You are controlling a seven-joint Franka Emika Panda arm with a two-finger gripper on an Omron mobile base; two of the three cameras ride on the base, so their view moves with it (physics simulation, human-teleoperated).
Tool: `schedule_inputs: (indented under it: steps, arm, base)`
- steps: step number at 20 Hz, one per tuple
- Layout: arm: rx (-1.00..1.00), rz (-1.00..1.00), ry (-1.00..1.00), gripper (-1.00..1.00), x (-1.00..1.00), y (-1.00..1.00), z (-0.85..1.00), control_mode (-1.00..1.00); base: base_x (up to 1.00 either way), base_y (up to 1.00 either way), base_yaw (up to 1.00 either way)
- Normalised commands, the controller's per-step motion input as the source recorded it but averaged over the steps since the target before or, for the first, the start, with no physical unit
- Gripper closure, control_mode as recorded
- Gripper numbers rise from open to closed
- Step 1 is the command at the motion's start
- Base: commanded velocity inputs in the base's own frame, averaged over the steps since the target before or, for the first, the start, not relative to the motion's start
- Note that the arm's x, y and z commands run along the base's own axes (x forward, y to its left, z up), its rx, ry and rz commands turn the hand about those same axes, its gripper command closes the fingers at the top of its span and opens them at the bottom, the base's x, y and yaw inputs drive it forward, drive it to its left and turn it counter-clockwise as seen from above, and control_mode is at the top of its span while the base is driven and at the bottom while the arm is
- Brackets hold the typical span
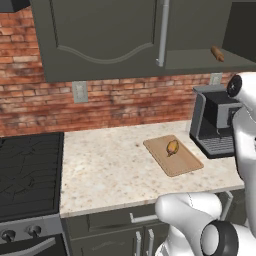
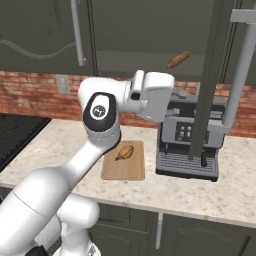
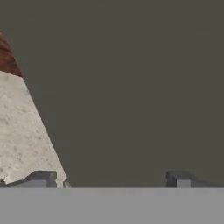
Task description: Open the cabinet, retrieve the rolling pin, and place it next to the meat on the cutting board to prepare for tenderizing.
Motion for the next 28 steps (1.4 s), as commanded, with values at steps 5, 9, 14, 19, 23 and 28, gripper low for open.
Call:
schedule_inputs:
  steps: [5, 9, 14, 19, 23, 28]
  arm:
    - [0.28, 0.02, -0.28, -1.00, 0.00, 0.24, 0.31, -1.00]
    - [0.32, 0.10, -0.23, -1.00, 0.00, 0.28, 0.16, -1.00]
    - [0.27, 0.18, -0.05, -1.00, -0.04, 0.35, 0.00, -1.00]
    - [0.19, 0.16, -0.02, -1.00, 0.14, 0.32, 0.00, -1.00]
    - [0.08, 0.13, -0.07, -1.00, 0.53, 0.37, -0.09, -1.00]
    - [0.01, 0.11, -0.13, -1.00, 0.62, 0.36, -0.16, -1.00]
  base:
    - [0.00, 0.00, 0.00]
    - [0.00, 0.00, 0.00]
    - [0.00, 0.00, 0.00]
    - [0.00, 0.00, 0.00]
    - [0.00, 0.00, 0.00]
    - [0.00, 0.00, 0.00]
